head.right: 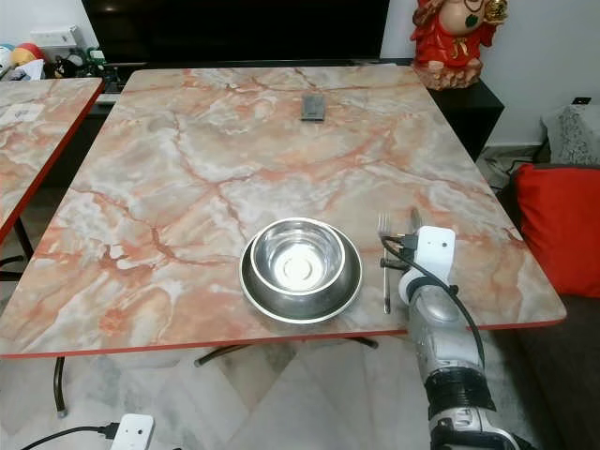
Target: Setting the table
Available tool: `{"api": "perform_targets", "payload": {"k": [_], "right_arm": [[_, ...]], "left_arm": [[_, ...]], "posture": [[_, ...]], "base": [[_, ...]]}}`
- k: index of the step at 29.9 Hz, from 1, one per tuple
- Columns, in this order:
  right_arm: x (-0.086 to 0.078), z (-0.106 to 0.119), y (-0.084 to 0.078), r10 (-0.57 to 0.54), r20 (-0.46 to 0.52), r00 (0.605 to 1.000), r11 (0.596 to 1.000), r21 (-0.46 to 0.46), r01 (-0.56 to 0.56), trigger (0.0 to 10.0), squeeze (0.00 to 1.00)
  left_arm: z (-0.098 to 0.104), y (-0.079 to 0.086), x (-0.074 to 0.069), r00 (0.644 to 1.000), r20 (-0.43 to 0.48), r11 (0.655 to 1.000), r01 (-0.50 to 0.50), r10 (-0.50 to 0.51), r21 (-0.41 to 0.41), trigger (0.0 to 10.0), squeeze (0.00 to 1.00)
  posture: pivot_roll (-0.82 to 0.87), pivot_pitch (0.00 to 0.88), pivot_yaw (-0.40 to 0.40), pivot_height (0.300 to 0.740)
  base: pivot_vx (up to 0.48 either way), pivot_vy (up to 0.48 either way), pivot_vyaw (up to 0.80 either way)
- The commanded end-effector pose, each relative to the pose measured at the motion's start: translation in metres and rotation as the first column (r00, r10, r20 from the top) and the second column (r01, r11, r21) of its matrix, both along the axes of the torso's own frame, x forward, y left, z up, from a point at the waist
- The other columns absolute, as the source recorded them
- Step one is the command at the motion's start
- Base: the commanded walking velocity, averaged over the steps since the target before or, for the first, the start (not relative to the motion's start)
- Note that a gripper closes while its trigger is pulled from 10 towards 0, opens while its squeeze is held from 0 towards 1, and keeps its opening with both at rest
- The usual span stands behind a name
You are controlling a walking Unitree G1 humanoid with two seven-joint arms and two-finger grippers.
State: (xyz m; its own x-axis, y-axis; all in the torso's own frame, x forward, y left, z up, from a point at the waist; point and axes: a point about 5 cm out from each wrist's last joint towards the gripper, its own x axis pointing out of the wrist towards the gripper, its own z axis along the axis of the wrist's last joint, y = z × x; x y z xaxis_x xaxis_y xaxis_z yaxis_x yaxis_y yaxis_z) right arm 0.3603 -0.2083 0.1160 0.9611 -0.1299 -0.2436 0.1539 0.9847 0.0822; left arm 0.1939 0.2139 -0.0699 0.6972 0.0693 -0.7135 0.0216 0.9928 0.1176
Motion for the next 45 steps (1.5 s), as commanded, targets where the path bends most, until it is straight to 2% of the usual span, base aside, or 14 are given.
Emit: {"api": "perform_targets", "payload": {"k": [1, 23, 24, 25, 26, 27, 32, 33, 34, 37, 39, 41, 43, 45], "right_arm": [[0.0003, -0.0015, -0.0002, -0.005, -0.003, 1.000, 1.000, 0.015, 0.005, 10.0, 0.00], [0.0023, -0.0037, 0.0031, 0.002, -0.006, 1.000, 1.000, 0.021, -0.002, 10.0, 0.04], [0.0023, -0.0039, 0.0035, 0.004, -0.006, 1.000, 1.000, 0.022, -0.004, 10.0, 0.28], [0.0023, -0.0039, 0.0035, 0.004, -0.006, 1.000, 1.000, 0.022, -0.004, 10.0, 0.28], [0.0024, -0.0042, 0.0039, 0.006, -0.006, 1.000, 1.000, 0.022, -0.006, 10.0, 0.46], [0.0024, -0.0042, 0.0039, 0.006, -0.007, 1.000, 1.000, 0.022, -0.006, 10.0, 0.47], [0.0026, -0.0043, 0.0036, 0.003, -0.008, 1.000, 1.000, 0.019, -0.003, 10.0, 0.40], [0.0027, -0.0043, 0.0034, 0.001, -0.008, 1.000, 1.000, 0.017, -0.001, 10.0, 0.25], [0.0027, -0.0044, 0.0032, 0.001, -0.009, 1.000, 1.000, 0.016, -0.001, 10.0, 0.18], [0.0026, -0.0047, 0.0027, 0.000, -0.010, 1.000, 1.000, 0.014, 0.000, 10.0, 0.07], [0.0026, -0.0049, 0.0026, 0.002, -0.011, 1.000, 1.000, 0.013, -0.002, 10.0, 0.07], [0.0025, -0.0053, 0.0030, 0.006, -0.012, 1.000, 1.000, 0.014, -0.006, 10.0, 0.17], [0.0024, -0.0057, 0.0033, 0.008, -0.013, 1.000, 1.000, 0.012, -0.008, 10.0, 0.61], [0.0024, -0.0059, 0.0035, 0.008, -0.014, 1.000, 1.000, 0.010, -0.008, 10.0, 0.61]], "left_arm": [[-0.0060, 0.0003, -0.0109, 0.999, -0.041, 1.000, 0.000, 0.000, -0.002, 10.0, 0.00], [-0.0070, 0.0013, -0.0132, 0.999, -0.051, 1.000, 0.000, 0.000, -0.003, 10.0, 0.00], [-0.0071, 0.0010, -0.0133, 0.999, -0.052, 1.000, 0.000, 0.000, -0.003, 10.0, 0.00], [-0.0071, 0.0010, -0.0133, 0.999, -0.052, 1.000, 0.000, 0.000, -0.003, 10.0, 0.00], [-0.0072, 0.0008, -0.0133, 0.999, -0.052, 1.000, 0.000, 0.000, -0.003, 10.0, 0.00], [-0.0073, 0.0007, -0.0134, 0.999, -0.053, 1.000, 0.000, 0.000, -0.003, 10.0, 0.00], [-0.0078, 0.0001, -0.0141, 0.998, -0.056, 1.000, 0.001, -0.001, -0.003, 10.0, 0.00], [-0.0080, 0.0000, -0.0143, 0.998, -0.058, 1.000, 0.001, -0.002, -0.004, 10.0, 0.00], [-0.0081, 0.0000, -0.0145, 0.998, -0.059, 1.000, 0.002, -0.002, -0.004, 10.0, 0.00], [-0.0081, 0.0001, -0.0146, 0.998, -0.059, 1.000, 0.002, -0.002, -0.005, 10.0, 0.00], [-0.0082, 0.0001, -0.0148, 0.998, -0.060, 1.000, 0.002, -0.002, -0.006, 10.0, 0.00], [-0.0082, 0.0002, -0.0149, 0.998, -0.059, 1.000, 0.002, -0.003, -0.006, 10.0, 0.00], [-0.0082, 0.0001, -0.0150, 0.998, -0.059, 1.000, 0.003, -0.003, -0.006, 10.0, 0.00], [-0.0082, 0.0001, -0.0150, 0.998, -0.058, 1.000, 0.002, -0.003, -0.006, 10.0, 0.00]], "posture": [[0.02, 0.153, 0.017, 0.740], [0.03, 0.157, 0.016, 0.740], [0.03, 0.158, 0.016, 0.740], [0.03, 0.158, 0.016, 0.740], [0.03, 0.158, 0.016, 0.740], [0.03, 0.158, 0.016, 0.740], [0.03, 0.158, 0.017, 0.740], [0.03, 0.158, 0.017, 0.740], [0.03, 0.158, 0.017, 0.740], [0.03, 0.158, 0.017, 0.740], [0.03, 0.158, 0.016, 0.740], [0.03, 0.159, 0.016, 0.740], [0.03, 0.158, 0.016, 0.740], [0.03, 0.159, 0.016, 0.740]], "base": [[0.000, 0.000, 0.00], [0.000, 0.000, 0.00], [0.000, 0.000, 0.00], [0.000, 0.000, 0.00], [0.000, 0.000, 0.00], [0.000, 0.000, 0.00], [0.000, 0.000, 0.00], [0.000, 0.000, 0.00], [0.000, 0.000, 0.00], [0.000, 0.000, 0.00], [0.000, 0.000, 0.00], [0.000, 0.000, 0.00], [0.000, 0.000, 0.00], [0.000, 0.000, 0.00]]}}
